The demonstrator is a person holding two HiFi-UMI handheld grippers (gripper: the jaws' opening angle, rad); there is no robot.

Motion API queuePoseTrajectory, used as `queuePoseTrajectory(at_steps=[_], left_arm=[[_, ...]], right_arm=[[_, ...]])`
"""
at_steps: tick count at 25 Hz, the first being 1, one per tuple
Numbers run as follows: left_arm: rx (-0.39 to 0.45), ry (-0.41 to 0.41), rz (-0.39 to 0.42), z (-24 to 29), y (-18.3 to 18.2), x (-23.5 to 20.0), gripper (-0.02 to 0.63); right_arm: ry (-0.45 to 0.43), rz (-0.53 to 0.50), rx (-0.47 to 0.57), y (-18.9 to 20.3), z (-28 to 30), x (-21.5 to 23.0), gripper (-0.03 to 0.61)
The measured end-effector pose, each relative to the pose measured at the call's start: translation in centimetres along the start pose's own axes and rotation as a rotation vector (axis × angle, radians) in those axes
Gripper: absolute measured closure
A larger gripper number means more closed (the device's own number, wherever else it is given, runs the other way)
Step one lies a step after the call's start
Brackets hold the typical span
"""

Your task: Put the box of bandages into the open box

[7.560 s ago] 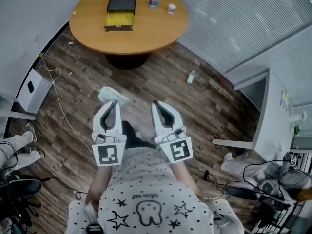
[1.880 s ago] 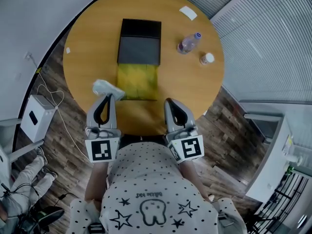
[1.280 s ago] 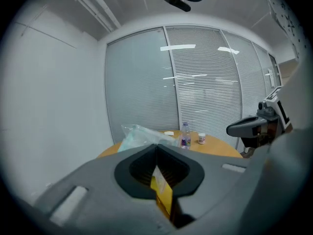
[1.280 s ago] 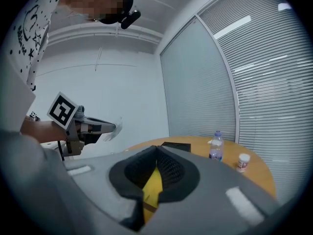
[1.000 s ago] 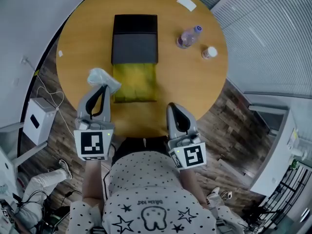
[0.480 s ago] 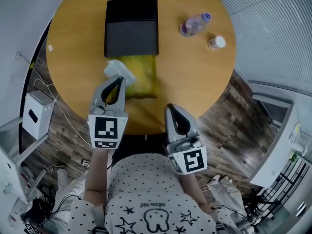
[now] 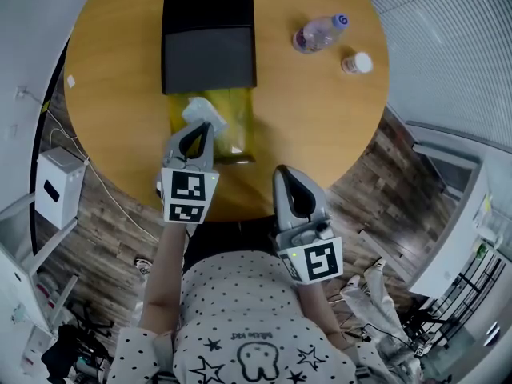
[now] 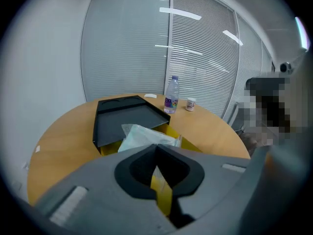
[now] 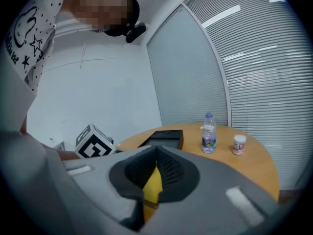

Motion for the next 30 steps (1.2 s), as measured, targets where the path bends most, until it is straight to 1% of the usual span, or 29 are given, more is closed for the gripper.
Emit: queuePoseTrajectory(at_steps=[6, 11, 20, 24, 25, 27, 28, 30], left_arm=[[-0.068, 0.025, -0.022, -0.2, 2.0, -0.6, 0.603], [-0.149, 0.065, -0.018, 1.5, 3.4, 0.8, 0.603], [-0.209, 0.090, 0.020, 2.4, 4.6, 1.7, 0.602], [-0.214, 0.109, 0.027, 2.3, 4.7, 2.0, 0.598], [-0.211, 0.120, 0.025, 2.3, 4.6, 2.2, 0.581], [-0.199, 0.143, 0.013, 2.1, 4.5, 2.6, 0.468], [-0.189, 0.147, 0.010, 2.1, 4.4, 2.7, 0.447], [-0.165, 0.140, 0.006, 1.9, 4.2, 2.7, 0.436]], right_arm=[[-0.004, -0.007, -0.017, 0.0, 0.5, -1.4, 0.574], [-0.015, -0.001, -0.036, 0.5, 0.8, -0.2, 0.574], [-0.005, -0.001, -0.044, 0.6, 0.7, 0.1, 0.574], [-0.004, 0.000, -0.043, 0.7, 0.5, 0.0, 0.574], [-0.005, 0.000, -0.042, 0.7, 0.4, 0.0, 0.574], [-0.007, -0.003, -0.042, 0.7, 0.3, -0.1, 0.574], [-0.007, -0.004, -0.043, 0.7, 0.2, -0.1, 0.574], [-0.005, -0.006, -0.041, 0.7, 0.1, -0.1, 0.574]])
Point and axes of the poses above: the fingertips, and each gripper's own axes: z forward along the fingers, x to its right, y out of its underside, the point moved 3 cm from there along -z, backward along the fingers, and after that the axes turned 13 degrees about x, right-handed, at the moved point
